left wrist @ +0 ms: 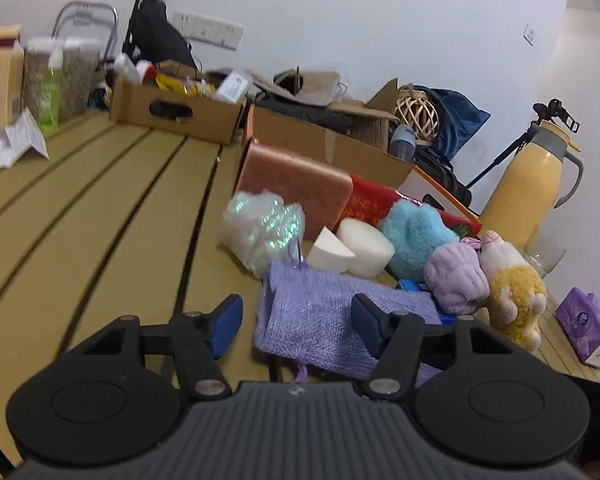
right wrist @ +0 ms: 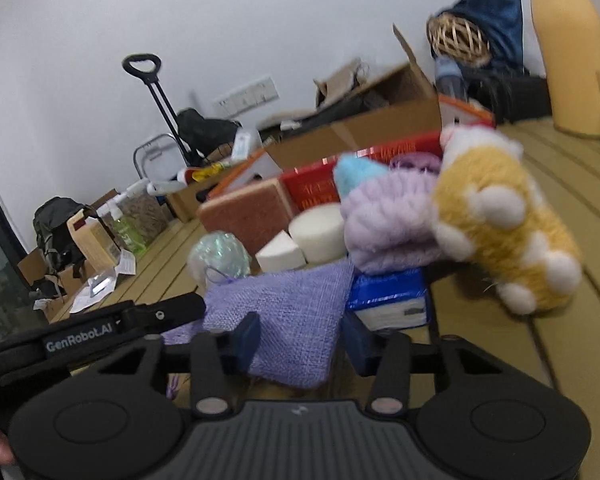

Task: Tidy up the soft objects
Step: 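Close the left and right tools together on the purple washcloth, then carry the purple washcloth into the cardboard box and open both tools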

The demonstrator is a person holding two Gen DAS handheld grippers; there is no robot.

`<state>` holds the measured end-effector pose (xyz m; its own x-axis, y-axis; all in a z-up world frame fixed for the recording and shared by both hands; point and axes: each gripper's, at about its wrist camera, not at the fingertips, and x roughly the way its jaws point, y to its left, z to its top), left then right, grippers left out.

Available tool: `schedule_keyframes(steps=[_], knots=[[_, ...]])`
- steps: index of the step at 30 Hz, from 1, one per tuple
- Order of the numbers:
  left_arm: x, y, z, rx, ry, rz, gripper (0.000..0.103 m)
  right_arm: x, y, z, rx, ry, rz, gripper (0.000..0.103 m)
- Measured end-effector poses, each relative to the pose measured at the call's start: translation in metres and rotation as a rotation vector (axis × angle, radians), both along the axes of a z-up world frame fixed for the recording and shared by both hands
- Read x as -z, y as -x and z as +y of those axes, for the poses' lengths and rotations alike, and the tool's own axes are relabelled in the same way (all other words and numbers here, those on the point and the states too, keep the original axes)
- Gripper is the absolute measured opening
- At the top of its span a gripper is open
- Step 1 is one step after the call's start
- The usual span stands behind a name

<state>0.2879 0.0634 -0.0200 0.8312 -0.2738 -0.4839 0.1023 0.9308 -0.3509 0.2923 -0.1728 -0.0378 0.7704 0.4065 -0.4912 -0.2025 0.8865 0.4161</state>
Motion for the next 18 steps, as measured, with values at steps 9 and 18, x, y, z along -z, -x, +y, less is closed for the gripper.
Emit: schedule_keyframes(steps=[9,18], knots=[[-0.019,0.044,-0.011,0.056,0.004,-0.098,0.012,-0.004,0.02,0.001,-0.046,0.032,-0.022,0.007],[-0.097,0.002,-0.019,0.109,0.002,-0.265,0.008,-0.07,0.008,-0.006,-0.114,0.062,-0.187,0.007]])
